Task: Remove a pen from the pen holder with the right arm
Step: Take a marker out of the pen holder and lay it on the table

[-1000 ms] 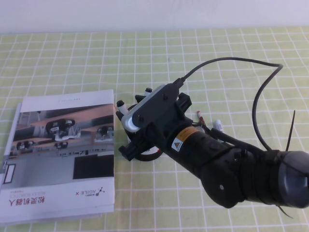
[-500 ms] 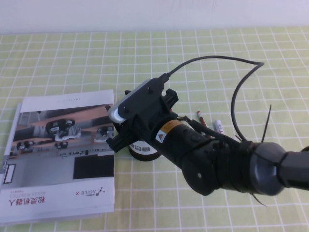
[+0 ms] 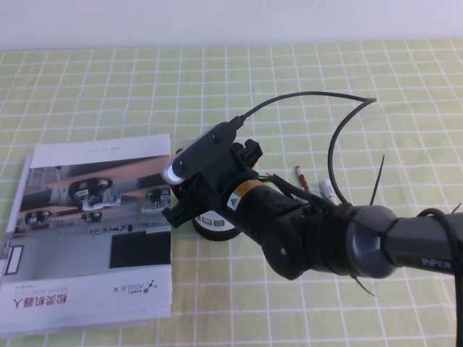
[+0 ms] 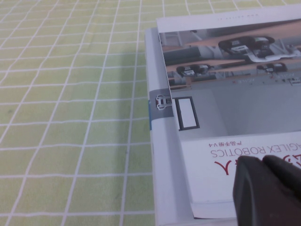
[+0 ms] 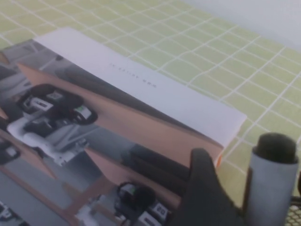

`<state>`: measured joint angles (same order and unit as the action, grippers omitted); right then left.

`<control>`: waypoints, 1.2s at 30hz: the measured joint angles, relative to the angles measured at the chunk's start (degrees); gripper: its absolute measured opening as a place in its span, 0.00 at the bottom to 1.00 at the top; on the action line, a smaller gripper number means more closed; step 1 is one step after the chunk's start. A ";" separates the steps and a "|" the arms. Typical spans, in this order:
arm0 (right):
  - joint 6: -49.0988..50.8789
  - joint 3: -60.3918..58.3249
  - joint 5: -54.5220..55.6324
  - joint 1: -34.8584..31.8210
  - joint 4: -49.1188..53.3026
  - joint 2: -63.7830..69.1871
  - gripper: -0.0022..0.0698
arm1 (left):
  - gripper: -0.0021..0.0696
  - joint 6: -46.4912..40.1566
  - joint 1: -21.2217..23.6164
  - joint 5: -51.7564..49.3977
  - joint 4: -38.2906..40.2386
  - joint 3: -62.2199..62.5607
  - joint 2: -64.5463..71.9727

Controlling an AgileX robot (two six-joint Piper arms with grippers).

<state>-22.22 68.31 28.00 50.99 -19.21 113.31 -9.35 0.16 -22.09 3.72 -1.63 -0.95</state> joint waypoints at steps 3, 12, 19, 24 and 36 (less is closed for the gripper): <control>-0.25 0.77 -0.09 -0.13 0.00 0.75 0.53 | 0.02 0.00 0.00 0.00 0.00 0.00 0.00; -2.63 2.14 -0.92 -0.13 -1.04 1.40 0.46 | 0.02 0.00 0.00 0.00 0.00 0.00 0.00; -2.84 2.14 -1.02 -0.13 -1.32 1.44 0.24 | 0.02 0.00 0.00 0.00 0.00 0.00 0.00; -2.92 2.14 -1.15 -0.13 -1.46 1.53 0.18 | 0.02 0.00 0.00 0.00 0.00 0.00 0.00; -3.06 2.14 -3.85 -0.13 -2.40 -4.72 0.18 | 0.02 0.00 0.00 0.00 0.00 0.00 0.00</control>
<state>-25.29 70.46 24.15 50.86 -21.61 108.59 -9.35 0.16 -22.09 3.72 -1.63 -0.95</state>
